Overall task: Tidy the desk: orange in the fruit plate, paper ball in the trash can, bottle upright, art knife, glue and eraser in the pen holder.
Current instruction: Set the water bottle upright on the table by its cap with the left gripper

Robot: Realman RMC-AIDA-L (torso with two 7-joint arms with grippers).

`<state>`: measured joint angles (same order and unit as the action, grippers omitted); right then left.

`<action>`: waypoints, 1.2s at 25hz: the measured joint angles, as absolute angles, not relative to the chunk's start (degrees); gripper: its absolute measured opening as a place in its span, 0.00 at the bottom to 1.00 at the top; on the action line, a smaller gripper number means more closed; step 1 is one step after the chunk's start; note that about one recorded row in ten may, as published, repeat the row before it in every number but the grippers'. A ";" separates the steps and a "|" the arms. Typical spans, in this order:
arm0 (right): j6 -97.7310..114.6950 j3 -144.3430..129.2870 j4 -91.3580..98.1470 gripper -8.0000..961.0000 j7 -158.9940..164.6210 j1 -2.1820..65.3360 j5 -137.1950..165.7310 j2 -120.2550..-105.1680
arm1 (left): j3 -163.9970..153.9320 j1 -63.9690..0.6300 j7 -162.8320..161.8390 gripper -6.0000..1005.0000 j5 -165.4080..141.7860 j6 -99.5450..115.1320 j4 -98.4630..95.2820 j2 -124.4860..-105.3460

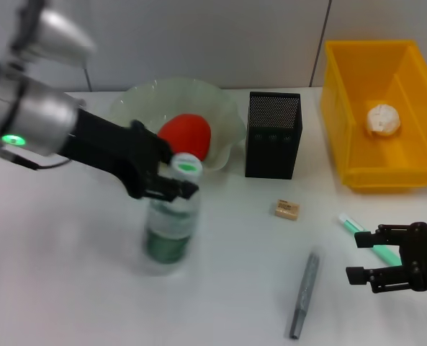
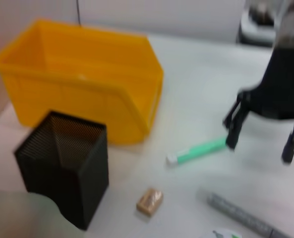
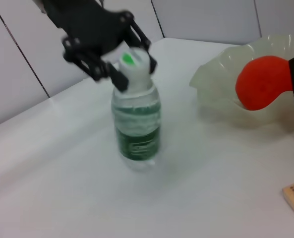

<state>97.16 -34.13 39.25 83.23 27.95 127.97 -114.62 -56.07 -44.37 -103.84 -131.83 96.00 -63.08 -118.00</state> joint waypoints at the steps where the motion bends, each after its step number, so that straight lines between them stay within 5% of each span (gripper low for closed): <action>1: 97.21 -34.09 39.31 0.82 83.23 27.95 127.96 -114.57 | -50.20 -43.93 -101.95 0.45 -130.58 98.98 -62.72 -117.33; 10: 97.36 -34.35 39.21 0.81 83.33 28.00 127.96 -114.33 | -45.78 -39.43 -100.62 0.45 -122.18 101.54 -62.54 -113.86; 30: 97.48 -34.45 39.20 0.80 83.41 27.86 127.96 -114.35 | -41.30 -34.39 -97.93 0.45 -121.20 93.72 -62.50 -113.91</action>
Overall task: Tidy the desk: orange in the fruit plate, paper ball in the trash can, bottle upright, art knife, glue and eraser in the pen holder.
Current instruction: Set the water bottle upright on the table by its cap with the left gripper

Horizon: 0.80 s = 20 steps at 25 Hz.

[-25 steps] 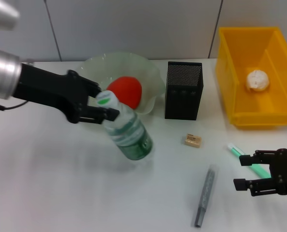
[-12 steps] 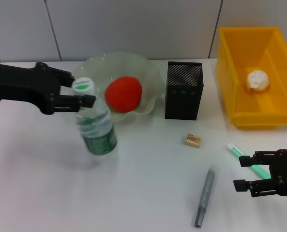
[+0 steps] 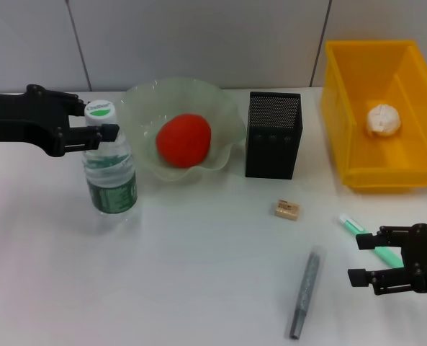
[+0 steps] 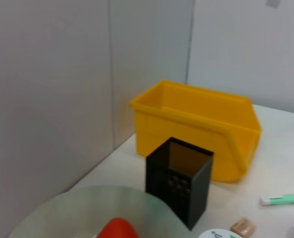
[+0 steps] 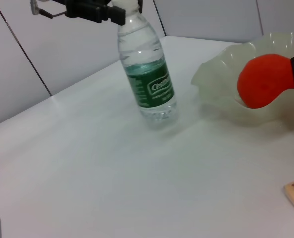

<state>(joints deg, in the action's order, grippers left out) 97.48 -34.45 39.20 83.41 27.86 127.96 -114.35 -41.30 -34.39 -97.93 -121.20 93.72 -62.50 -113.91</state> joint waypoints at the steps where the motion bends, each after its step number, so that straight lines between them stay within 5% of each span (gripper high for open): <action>1: 97.36 -34.45 39.21 0.80 83.34 27.86 127.96 -114.41 | -41.28 -33.83 -97.57 0.45 -121.31 91.85 -62.20 -114.07; 20: 94.67 -28.50 39.18 0.79 72.39 26.76 125.72 -117.30 | -41.55 -32.53 -97.96 0.45 -121.47 87.33 -61.30 -114.22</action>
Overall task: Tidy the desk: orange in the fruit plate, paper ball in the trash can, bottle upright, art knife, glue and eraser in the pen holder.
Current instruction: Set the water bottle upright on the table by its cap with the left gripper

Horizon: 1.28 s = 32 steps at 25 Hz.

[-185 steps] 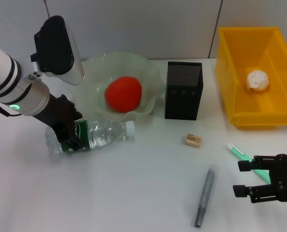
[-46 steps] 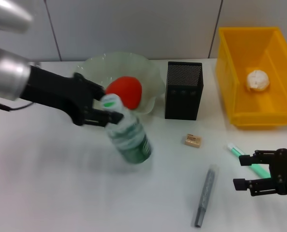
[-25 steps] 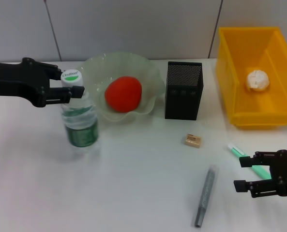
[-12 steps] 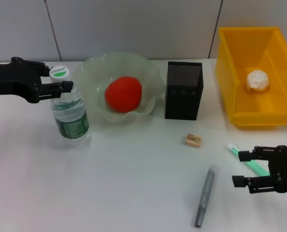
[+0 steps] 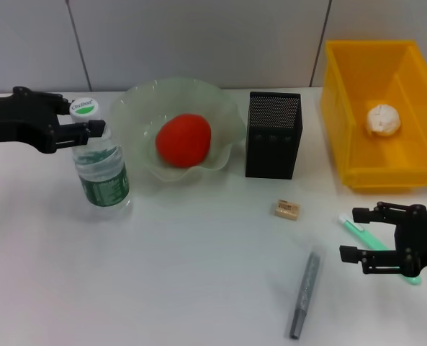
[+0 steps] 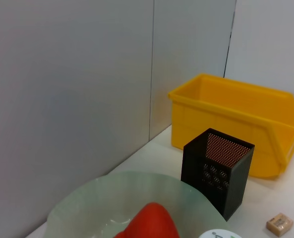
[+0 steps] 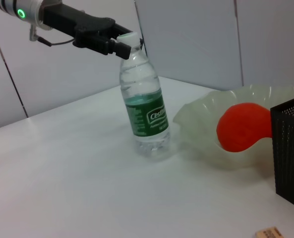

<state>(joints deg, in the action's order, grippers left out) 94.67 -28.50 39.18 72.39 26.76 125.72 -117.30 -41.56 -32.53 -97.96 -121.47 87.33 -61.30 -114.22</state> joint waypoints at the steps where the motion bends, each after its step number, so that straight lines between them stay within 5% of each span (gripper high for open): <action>1: 94.56 -28.37 39.10 0.79 71.73 26.72 125.41 -117.47 | -41.65 -32.52 -97.94 0.45 -121.47 86.98 -60.87 -114.22; 32: 94.50 -28.39 38.76 0.77 71.19 26.54 124.53 -117.51 | -41.32 -32.76 -97.93 0.45 -121.52 83.35 -56.84 -114.04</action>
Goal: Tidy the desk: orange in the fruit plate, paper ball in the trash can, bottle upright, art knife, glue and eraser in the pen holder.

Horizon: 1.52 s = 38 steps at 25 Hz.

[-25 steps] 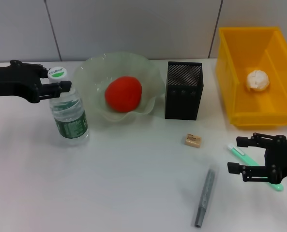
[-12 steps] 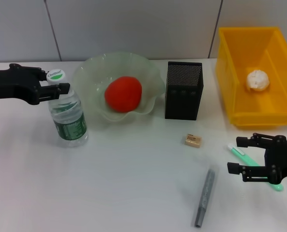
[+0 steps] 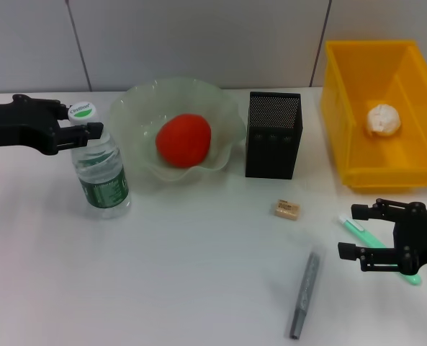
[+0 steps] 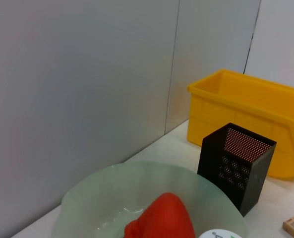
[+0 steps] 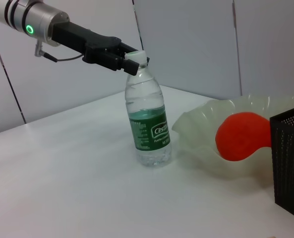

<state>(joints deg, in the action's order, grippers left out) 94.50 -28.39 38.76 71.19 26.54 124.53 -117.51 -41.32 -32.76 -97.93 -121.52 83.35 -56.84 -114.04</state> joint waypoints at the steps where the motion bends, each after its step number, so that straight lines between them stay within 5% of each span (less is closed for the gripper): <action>1: 94.52 -28.42 38.74 0.77 71.19 26.54 124.54 -117.51 | -41.31 -32.76 -98.01 0.45 -121.52 83.33 -56.85 -114.05; 7: 94.65 -28.48 38.67 0.76 71.25 26.54 124.53 -117.51 | -41.51 -32.63 -97.98 0.45 -121.53 83.14 -57.04 -114.24; 17: 94.74 -28.53 38.67 0.76 71.55 26.54 124.54 -117.50 | -41.23 -32.49 -98.04 0.81 -121.09 83.14 -57.20 -114.26; 23: 94.94 -28.51 38.67 0.75 71.65 26.55 124.54 -117.50 | -37.86 -32.29 -98.17 0.81 -113.79 86.70 -57.83 -113.95; 27: 95.15 -28.42 38.67 0.75 71.89 26.64 124.54 -117.43 | -34.90 -31.53 -98.03 0.81 -96.86 101.05 -56.07 -112.03; 36: 97.71 -28.40 38.73 0.74 72.36 27.16 122.59 -117.15 | -36.77 -30.94 -94.87 0.81 -94.14 112.06 -50.00 -112.70; 38: 98.28 -28.45 38.71 0.74 73.51 27.83 122.37 -117.01 | -42.46 -30.16 -80.52 0.81 -95.20 111.94 -32.72 -112.88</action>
